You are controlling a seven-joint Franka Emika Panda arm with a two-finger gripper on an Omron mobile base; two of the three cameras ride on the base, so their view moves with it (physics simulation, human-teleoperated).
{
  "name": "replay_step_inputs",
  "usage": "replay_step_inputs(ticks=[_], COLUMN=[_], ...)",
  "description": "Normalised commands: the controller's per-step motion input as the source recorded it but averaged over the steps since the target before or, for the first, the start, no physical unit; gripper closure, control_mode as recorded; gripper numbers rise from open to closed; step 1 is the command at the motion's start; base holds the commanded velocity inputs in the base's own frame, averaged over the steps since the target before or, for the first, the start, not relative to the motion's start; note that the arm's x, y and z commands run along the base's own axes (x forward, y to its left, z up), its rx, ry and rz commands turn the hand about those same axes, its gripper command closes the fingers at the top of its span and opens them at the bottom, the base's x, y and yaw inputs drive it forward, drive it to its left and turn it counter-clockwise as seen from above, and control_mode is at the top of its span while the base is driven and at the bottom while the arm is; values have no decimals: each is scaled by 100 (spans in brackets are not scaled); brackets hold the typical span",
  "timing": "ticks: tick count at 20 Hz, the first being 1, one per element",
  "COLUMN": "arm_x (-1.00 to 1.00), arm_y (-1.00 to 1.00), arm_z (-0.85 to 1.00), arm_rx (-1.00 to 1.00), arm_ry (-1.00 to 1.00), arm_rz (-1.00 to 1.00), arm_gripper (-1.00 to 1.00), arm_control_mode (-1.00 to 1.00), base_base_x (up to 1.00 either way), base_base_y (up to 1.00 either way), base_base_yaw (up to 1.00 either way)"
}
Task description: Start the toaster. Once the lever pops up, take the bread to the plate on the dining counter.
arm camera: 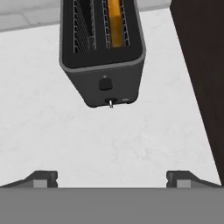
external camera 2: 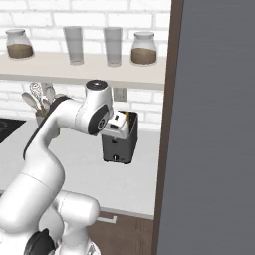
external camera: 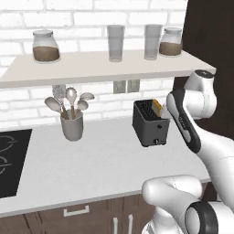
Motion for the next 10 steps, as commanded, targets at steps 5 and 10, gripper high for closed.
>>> replay_step_inputs(ticks=[5, 10], arm_x=[60, 8], arm_y=[14, 2], arm_z=[-9, -9], arm_rx=[0, 0], arm_ry=[0, 0], arm_rz=[6, 11], arm_gripper=[-100, -100], arm_control_mode=[-100, -100], base_base_x=[0, 0], base_base_y=[0, 0], base_base_yaw=[0, 0])
